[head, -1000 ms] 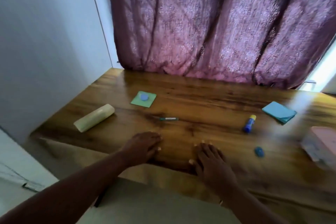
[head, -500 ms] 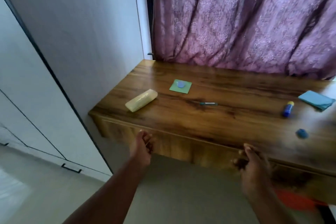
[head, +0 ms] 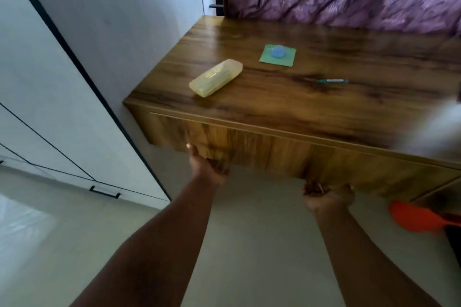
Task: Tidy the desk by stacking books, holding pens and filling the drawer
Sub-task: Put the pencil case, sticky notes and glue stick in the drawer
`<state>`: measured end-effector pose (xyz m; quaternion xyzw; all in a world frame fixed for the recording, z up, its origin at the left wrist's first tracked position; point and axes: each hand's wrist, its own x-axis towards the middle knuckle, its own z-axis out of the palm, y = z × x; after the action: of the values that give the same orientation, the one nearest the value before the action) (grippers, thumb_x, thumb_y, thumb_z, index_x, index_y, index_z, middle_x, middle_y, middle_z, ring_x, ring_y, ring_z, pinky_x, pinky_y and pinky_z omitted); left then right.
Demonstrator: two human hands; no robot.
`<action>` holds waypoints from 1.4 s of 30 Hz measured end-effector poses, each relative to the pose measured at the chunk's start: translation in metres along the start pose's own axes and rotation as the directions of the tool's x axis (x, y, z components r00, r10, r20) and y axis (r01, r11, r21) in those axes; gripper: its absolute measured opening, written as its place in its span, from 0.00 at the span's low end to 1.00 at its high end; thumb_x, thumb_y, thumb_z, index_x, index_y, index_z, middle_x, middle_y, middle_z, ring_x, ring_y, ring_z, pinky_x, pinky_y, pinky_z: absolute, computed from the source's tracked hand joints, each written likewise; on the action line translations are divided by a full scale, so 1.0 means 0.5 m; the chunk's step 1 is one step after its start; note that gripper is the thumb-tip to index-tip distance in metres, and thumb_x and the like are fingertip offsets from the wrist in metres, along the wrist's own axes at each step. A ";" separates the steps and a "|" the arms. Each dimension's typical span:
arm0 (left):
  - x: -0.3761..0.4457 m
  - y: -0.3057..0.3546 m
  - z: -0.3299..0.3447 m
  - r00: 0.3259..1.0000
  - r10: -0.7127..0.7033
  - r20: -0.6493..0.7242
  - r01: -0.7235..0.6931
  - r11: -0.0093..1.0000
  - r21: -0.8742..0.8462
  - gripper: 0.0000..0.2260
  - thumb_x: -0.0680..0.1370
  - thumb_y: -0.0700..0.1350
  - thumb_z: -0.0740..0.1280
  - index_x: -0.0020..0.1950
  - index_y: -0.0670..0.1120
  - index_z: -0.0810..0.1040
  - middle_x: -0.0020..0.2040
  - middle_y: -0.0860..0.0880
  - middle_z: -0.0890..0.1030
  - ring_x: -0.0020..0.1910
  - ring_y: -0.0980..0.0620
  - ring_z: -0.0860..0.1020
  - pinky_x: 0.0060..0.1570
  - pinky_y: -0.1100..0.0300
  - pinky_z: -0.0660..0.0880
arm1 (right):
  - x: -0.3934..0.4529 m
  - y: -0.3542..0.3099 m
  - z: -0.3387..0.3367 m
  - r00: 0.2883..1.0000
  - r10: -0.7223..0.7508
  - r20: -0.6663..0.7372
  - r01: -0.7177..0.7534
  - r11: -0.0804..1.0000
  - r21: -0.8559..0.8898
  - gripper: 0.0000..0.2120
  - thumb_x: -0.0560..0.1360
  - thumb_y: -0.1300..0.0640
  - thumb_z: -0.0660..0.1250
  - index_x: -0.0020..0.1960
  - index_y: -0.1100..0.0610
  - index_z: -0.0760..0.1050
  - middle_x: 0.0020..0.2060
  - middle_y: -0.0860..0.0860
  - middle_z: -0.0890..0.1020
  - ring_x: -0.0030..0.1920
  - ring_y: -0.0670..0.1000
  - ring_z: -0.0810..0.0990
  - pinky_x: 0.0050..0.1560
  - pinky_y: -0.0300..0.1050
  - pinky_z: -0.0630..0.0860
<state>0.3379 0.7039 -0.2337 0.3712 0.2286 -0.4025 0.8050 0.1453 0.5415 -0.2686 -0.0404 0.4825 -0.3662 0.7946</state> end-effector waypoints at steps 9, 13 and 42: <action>0.002 0.005 -0.029 1.000 0.011 0.019 -0.011 1.000 0.010 0.42 0.70 0.73 0.57 0.75 0.46 0.62 0.69 0.41 0.70 0.65 0.40 0.71 0.65 0.47 0.69 | -0.008 0.006 -0.028 0.998 -0.060 -0.009 0.060 0.998 -0.028 0.21 0.79 0.44 0.45 0.38 0.56 0.68 0.32 0.54 0.70 0.33 0.51 0.69 0.41 0.41 0.66; -0.051 -0.017 -0.082 0.993 0.028 -0.113 -0.008 0.985 0.173 0.39 0.71 0.75 0.53 0.66 0.45 0.71 0.54 0.43 0.77 0.52 0.47 0.75 0.52 0.52 0.73 | -0.071 0.034 -0.079 0.997 -0.024 -0.080 0.010 0.986 -0.167 0.16 0.80 0.48 0.50 0.40 0.54 0.69 0.38 0.53 0.73 0.36 0.52 0.73 0.40 0.44 0.71; -0.368 0.050 -0.035 0.878 -0.350 0.327 -0.478 -0.675 0.561 0.14 0.79 0.57 0.59 0.58 0.53 0.78 0.58 0.53 0.77 0.57 0.54 0.74 0.59 0.56 0.68 | -0.366 -0.060 -0.138 0.835 0.110 0.539 0.393 -0.805 -0.445 0.41 0.71 0.28 0.32 0.62 0.44 0.75 0.71 0.52 0.67 0.76 0.53 0.49 0.71 0.49 0.56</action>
<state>0.2520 0.8158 -0.1114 0.7866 -0.5092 -0.3485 0.0209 0.0252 0.6530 -0.1579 -0.9111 0.3517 0.1443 0.1596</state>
